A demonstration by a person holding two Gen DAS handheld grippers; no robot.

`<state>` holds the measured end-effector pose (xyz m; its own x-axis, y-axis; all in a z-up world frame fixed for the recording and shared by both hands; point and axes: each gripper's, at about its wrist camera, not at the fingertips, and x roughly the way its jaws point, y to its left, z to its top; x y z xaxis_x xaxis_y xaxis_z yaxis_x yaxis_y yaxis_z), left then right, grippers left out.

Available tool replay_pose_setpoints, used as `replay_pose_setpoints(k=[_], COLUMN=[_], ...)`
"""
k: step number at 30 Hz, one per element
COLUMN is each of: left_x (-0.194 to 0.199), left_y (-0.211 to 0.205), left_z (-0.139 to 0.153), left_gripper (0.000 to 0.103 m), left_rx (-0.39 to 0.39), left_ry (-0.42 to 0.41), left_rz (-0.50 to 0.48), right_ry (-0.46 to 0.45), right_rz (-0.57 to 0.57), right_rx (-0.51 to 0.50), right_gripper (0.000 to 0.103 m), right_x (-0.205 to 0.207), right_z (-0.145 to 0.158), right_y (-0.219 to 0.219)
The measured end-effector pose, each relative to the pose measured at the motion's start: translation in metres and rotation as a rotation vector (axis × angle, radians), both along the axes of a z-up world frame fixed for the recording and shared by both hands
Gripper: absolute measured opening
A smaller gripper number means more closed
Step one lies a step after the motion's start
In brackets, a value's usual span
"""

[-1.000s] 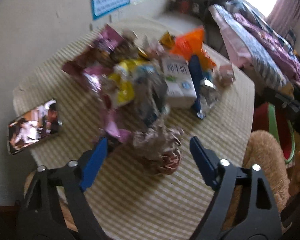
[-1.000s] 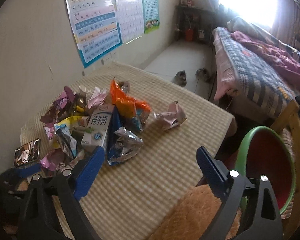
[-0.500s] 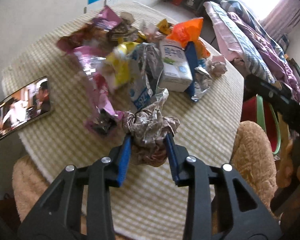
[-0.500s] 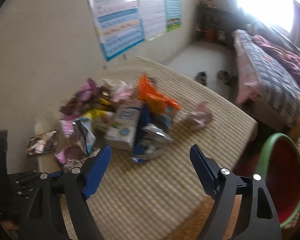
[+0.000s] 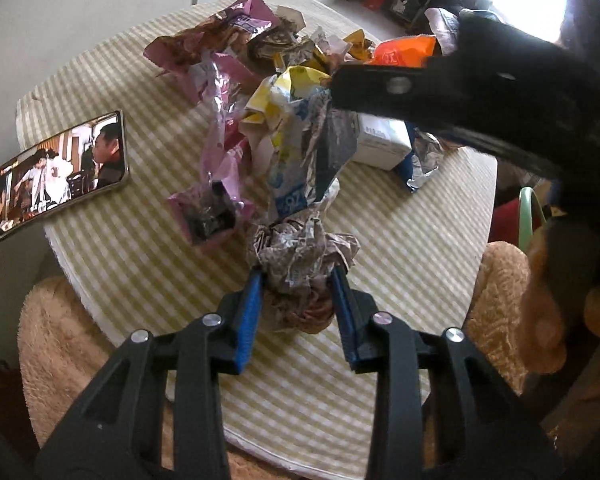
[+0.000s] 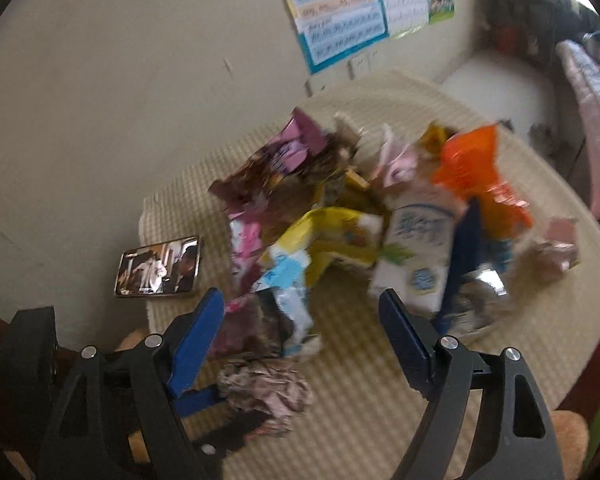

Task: Collect trash
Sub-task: 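Grasp the small blue-white wrapper with the right gripper while the left holds its wrapper, then carry both wrappers over the green-rimmed red bin and open both grippers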

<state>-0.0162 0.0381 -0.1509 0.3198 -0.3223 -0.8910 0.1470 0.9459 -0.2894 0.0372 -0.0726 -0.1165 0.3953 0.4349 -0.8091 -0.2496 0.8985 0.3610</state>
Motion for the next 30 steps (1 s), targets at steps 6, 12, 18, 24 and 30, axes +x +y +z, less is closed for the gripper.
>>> replay_pose_setpoints(k=[6, 12, 18, 24, 30], left_x=[0.0, -0.001, -0.002, -0.001, 0.0], left_y=[0.003, 0.007, 0.005, -0.016, -0.067], left_z=[0.0, 0.002, 0.006, 0.027, 0.056], left_gripper=[0.033, 0.033, 0.033, 0.033, 0.033], left_rx=[-0.013, -0.013, 0.002, 0.027, 0.007], left_ry=[0.003, 0.002, -0.017, -0.088, -0.166], left_rz=[0.008, 0.021, 0.015, -0.038, -0.156], right_ry=[0.101, 0.054, -0.024, -0.075, -0.117], right_rz=[0.021, -0.046, -0.116, -0.188, -0.322], right_rx=[0.035, 0.099, 0.157, 0.145, 0.085], right_gripper=[0.033, 0.01, 0.01, 0.01, 0.01], right_x=[0.012, 0.005, -0.018, -0.049, -0.082], right_z=[-0.024, -0.01, 0.018, 0.034, 0.037], right_y=[0.01, -0.012, -0.051, -0.096, -0.154])
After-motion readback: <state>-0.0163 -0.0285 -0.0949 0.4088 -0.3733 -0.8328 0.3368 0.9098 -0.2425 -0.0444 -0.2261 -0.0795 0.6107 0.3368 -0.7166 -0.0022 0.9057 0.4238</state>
